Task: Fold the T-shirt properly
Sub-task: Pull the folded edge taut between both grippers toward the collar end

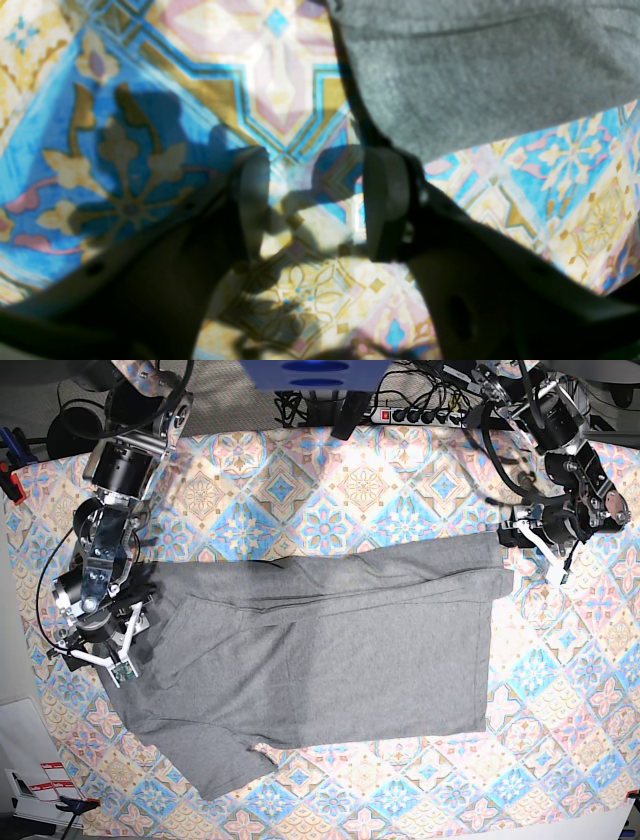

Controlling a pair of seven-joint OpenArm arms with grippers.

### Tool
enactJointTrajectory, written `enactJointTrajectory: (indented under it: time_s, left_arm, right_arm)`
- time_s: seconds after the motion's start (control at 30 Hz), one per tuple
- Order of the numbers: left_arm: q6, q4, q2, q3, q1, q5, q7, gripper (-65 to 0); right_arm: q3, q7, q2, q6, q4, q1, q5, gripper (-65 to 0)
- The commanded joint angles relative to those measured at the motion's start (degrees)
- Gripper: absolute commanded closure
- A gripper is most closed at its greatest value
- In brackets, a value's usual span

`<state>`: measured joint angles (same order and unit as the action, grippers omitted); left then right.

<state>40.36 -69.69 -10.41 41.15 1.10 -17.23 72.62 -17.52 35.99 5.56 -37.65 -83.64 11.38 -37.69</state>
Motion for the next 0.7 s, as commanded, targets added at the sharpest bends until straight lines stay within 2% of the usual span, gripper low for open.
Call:
enactJointTrajectory:
  time_s: [0.0,0.1,0.13,0.2,0.3,0.43,0.67]
  left_arm:
    - [-0.4,0.8,1.4,-0.5,0.2,1.5,1.6,-30.4]
    - [-0.4,0.8,2.4,-3.3,1.1,2.1,1.7,-30.4]
    - [-0.4,0.8,2.5,-4.9,1.1,1.7,1.7,-30.4]
    - [-0.4,0.8,2.9,-6.7,1.1,1.5,1.5,-30.4]
    - [-0.4,0.8,3.8,-6.6,1.4,1.5,1.5,-30.4]
    - [-0.4,0.8,4.0,-6.7,1.6,1.9,1.4,-30.4]
    - [-0.4,0.8,3.7,-6.7,1.6,2.0,1.4,-30.4]
  right_arm:
    - [0.0,-0.4,0.5,0.3,-1.1,0.5,0.0,-42.7]
    - [-0.1,-0.1,0.5,-0.2,-1.1,0.4,0.1,-42.7]
    - [-0.4,0.8,0.5,-1.6,-1.1,0.5,0.2,-42.7]
    - [-1.2,5.3,0.4,-2.4,-1.1,1.1,0.5,-42.7]
    - [-6.0,9.9,0.2,-2.4,-1.1,3.3,0.5,-42.7]
    - [-13.7,12.7,0.1,-2.4,-1.1,6.2,0.5,-42.7]
    - [-18.8,18.9,0.0,-2.4,-0.8,6.9,0.5,-42.7]
